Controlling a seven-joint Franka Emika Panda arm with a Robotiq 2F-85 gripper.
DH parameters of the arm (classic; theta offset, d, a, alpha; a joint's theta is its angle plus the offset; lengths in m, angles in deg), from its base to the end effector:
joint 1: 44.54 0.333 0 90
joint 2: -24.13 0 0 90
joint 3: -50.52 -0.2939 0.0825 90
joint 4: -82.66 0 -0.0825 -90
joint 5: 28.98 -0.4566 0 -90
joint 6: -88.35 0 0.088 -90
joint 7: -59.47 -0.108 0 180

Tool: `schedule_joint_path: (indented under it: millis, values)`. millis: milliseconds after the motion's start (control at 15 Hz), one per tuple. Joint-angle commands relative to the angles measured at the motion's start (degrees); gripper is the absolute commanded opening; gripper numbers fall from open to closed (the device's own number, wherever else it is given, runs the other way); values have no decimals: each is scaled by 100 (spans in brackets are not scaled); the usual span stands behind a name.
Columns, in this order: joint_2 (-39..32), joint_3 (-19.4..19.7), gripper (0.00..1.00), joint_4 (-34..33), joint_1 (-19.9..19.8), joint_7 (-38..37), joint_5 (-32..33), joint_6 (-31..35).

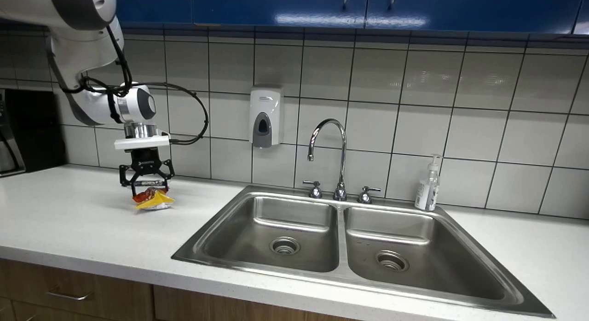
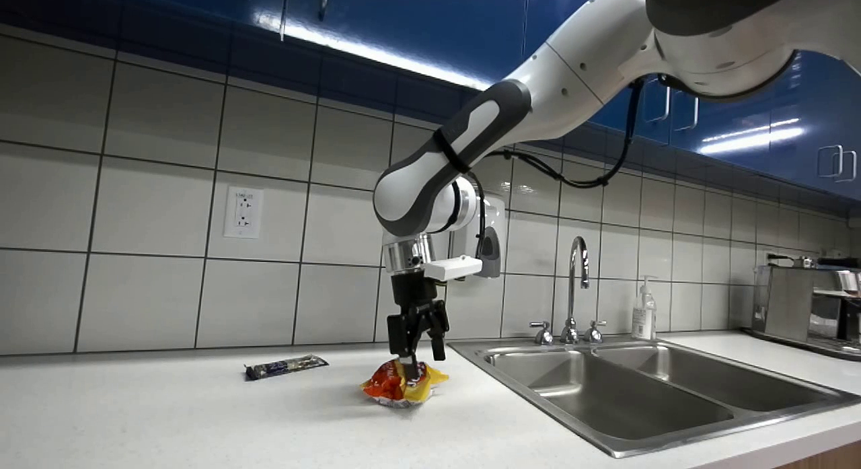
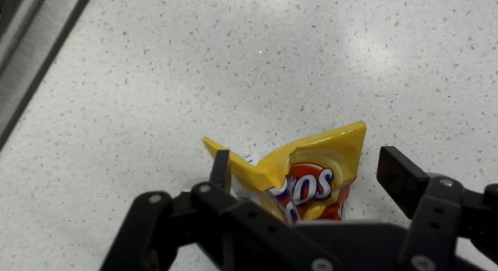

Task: Put the orange and yellow packet in the sink on the left.

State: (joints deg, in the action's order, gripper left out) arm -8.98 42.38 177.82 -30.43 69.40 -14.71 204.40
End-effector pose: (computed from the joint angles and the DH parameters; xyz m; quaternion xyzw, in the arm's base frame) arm 0.6590 0.2481 0.1959 0.9359 0.3309 -0.0938 0.0764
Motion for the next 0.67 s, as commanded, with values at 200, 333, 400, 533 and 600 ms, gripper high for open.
schedule_joint_path:
  millis: [200, 333, 400, 533, 600]
  values:
    - [-219, 29, 53, -326, 27, 38, 63, -232]
    - [-258, 33, 37, -354, 28, 39, 63, -231]
    - [-272, 36, 28, -362, 33, 38, 72, -224]
    - [-274, 31, 13, -367, 31, 49, 68, -217]
    - [-275, 33, 6, -374, 35, 51, 77, -219]
